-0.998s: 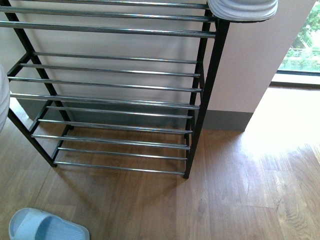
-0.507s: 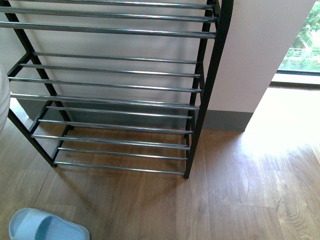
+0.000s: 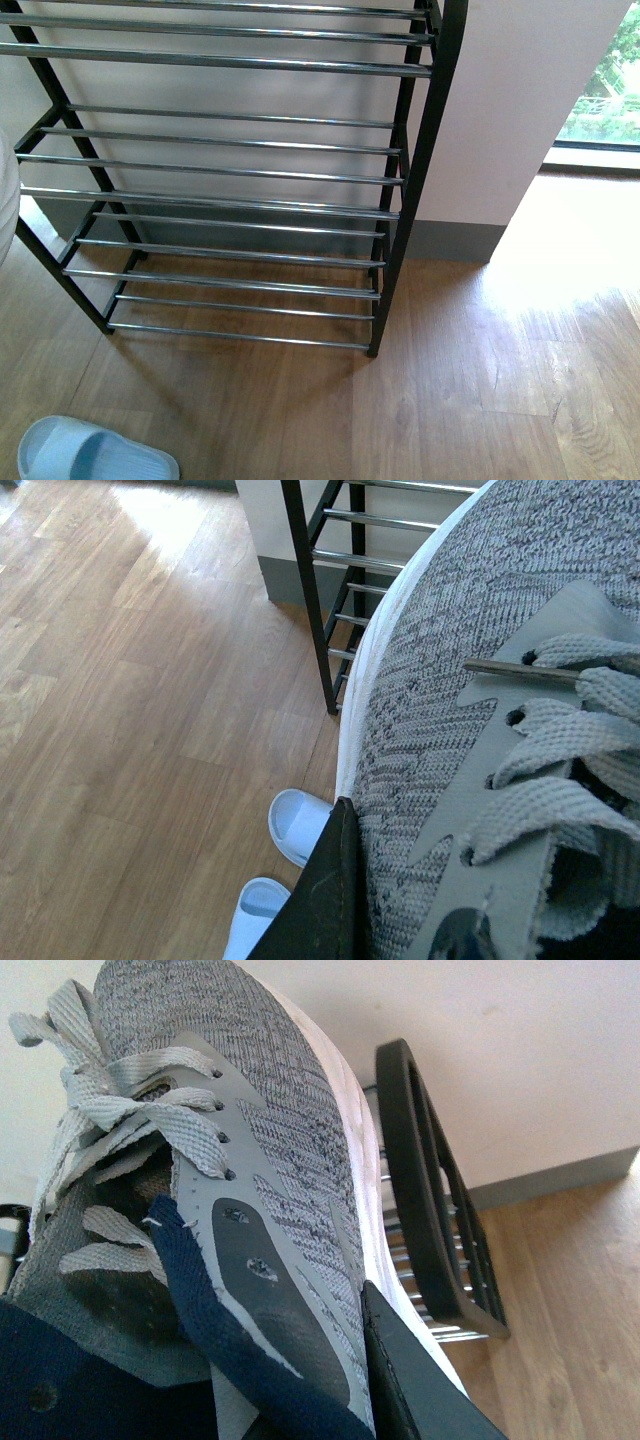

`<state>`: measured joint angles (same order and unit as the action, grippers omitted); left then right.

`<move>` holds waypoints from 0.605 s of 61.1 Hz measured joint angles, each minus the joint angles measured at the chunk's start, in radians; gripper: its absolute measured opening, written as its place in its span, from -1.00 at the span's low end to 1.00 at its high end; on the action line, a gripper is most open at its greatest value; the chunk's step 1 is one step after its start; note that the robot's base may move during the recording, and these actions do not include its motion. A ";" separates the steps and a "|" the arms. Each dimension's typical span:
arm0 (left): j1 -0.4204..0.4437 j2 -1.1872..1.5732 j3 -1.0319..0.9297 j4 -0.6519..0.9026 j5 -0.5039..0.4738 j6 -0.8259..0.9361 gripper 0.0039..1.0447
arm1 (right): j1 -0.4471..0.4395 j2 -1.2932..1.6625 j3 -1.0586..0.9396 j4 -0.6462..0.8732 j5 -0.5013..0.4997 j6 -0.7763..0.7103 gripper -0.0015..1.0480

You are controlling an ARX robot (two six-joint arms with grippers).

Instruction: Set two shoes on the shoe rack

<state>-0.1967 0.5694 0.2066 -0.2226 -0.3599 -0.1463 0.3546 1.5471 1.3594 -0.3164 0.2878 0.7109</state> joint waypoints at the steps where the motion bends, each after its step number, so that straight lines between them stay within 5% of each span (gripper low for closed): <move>1: 0.000 0.000 0.000 0.000 0.000 0.000 -0.96 | 0.000 0.000 -0.004 -0.002 0.002 0.000 -0.97; 37: 0.000 0.000 0.000 0.000 0.000 0.000 -0.96 | 0.003 -0.040 -0.126 0.047 0.002 -0.035 -0.97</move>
<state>-0.1967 0.5694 0.2066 -0.2226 -0.3595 -0.1467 0.3576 1.5066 1.2331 -0.2691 0.2897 0.6758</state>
